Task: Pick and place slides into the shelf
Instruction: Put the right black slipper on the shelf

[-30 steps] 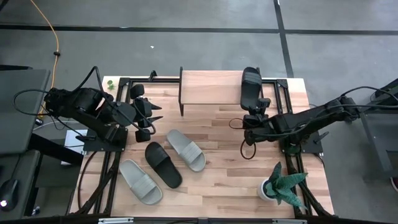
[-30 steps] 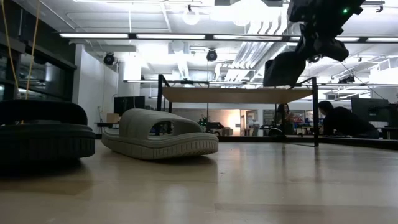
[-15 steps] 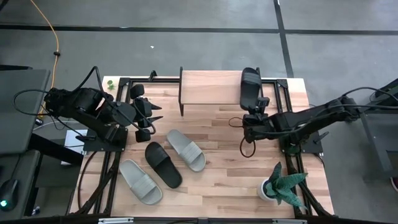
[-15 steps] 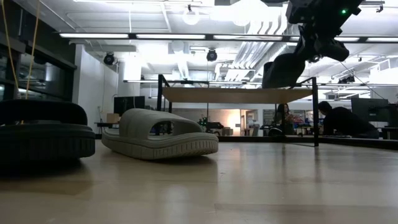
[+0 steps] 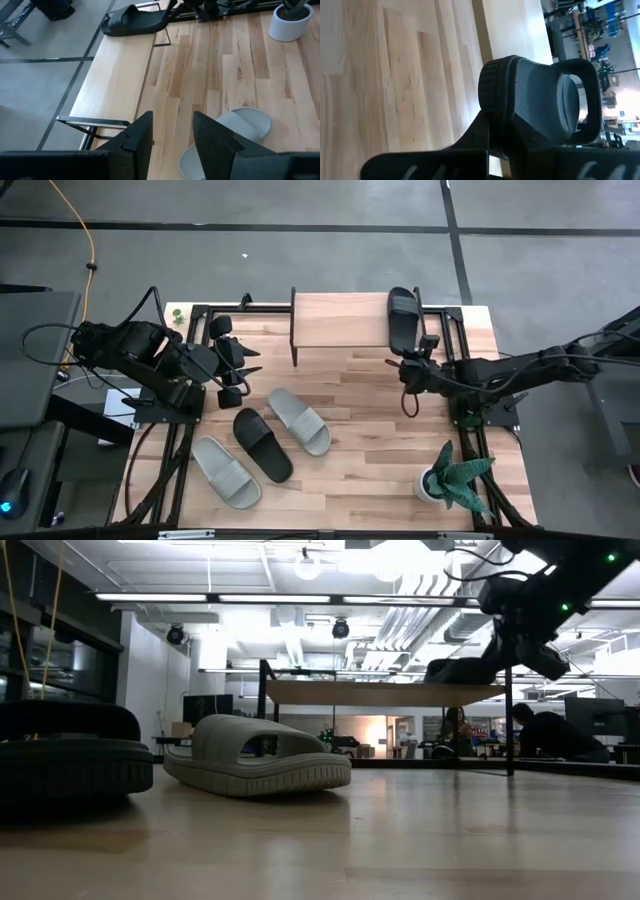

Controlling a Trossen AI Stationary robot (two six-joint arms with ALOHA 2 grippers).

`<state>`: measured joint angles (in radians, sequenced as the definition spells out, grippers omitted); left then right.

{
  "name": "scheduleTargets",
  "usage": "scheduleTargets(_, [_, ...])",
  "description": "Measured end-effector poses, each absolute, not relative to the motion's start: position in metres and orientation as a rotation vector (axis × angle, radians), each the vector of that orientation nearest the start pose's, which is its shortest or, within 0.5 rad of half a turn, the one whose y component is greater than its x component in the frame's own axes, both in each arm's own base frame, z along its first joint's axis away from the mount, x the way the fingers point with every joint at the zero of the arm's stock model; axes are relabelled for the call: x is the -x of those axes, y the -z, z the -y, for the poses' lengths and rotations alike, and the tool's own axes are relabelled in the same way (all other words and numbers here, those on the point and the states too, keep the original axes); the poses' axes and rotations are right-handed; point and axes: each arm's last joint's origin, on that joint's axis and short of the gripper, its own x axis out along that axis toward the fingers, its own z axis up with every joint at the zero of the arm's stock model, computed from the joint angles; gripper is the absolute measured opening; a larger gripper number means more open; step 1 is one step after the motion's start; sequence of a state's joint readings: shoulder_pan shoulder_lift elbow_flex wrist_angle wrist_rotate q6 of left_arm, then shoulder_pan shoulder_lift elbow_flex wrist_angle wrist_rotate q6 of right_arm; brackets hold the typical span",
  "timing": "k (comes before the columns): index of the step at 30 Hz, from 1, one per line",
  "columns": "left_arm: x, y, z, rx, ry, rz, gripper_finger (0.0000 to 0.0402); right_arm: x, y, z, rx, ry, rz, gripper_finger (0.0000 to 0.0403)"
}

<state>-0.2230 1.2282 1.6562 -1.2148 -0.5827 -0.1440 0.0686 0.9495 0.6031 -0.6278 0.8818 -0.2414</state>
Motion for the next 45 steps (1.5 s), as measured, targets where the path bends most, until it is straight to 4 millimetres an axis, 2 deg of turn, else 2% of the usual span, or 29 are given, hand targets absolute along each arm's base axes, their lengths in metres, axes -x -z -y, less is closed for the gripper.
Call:
scheduleTargets(10, [-0.193, -0.443, 0.027, -0.161, -0.396, -0.695, 0.0127, -0.167, -0.237, 0.012, 0.687, 0.627, -0.920, 0.0005])
scheduleTargets(29, [-0.193, -0.443, 0.028, -0.148, -0.381, -0.698, 0.0127, -0.160, -0.231, 0.011, 0.620, 0.619, -0.993, 0.0008])
scheduleTargets(45, [-0.193, -0.443, 0.028, -0.151, -0.380, -0.699, 0.0127, -0.158, -0.230, 0.012, 0.601, 0.660, -0.991, 0.0165])
